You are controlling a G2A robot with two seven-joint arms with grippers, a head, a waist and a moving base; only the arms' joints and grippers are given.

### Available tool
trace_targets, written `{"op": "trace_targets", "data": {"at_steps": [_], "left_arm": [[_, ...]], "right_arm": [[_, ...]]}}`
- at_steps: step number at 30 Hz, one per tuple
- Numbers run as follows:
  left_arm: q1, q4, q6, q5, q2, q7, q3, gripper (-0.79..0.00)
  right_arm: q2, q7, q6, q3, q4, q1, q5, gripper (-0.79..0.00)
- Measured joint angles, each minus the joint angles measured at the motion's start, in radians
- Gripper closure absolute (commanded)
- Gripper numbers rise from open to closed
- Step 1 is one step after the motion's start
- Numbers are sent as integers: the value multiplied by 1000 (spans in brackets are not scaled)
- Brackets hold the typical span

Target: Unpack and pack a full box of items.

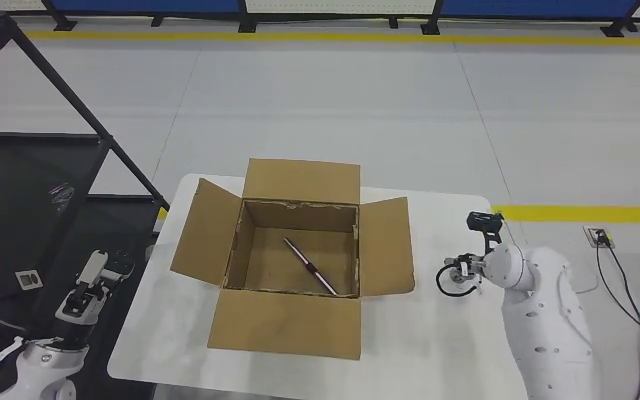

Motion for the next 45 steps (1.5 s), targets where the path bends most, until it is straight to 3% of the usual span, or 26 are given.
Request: {"op": "trace_targets", "data": {"at_steps": [8,11,12,13,14,15,20,24,30,36,41,45], "left_arm": [[0,0,0,0,0,0,0,-785],[0,0,0,0,0,0,0,-785],[0,0,0,0,0,0,0,-785],[0,0,0,0,0,0,0,-785],[0,0,0,0,0,0,0,-785],[0,0,0,0,0,0,0,-785],[0,0,0,0,0,0,0,-785],[0,0,0,0,0,0,0,-785],[0,0,0,0,0,0,0,-785],[0,0,0,0,0,0,0,-785],[0,0,0,0,0,0,0,-785],[0,0,0,0,0,0,0,-785]], "right_arm": [[5,-27,-19,-5,126,53,29,-785],[7,-27,-24,-6,155,65,39,-739],[8,-27,-27,-7,165,68,42,-643],[8,-26,-31,-8,176,73,47,-622],[9,-26,-34,-9,185,77,51,-551],[10,-26,-36,-10,193,81,53,-382],[13,-34,-49,-14,223,97,77,-231],[15,-49,-49,-15,219,101,93,0],[18,-118,-3,-2,49,59,123,0],[11,-213,54,-6,-372,-73,224,0],[2,-296,-7,-73,-605,-142,360,0],[-5,-276,-111,-182,-598,-105,483,0]]}}
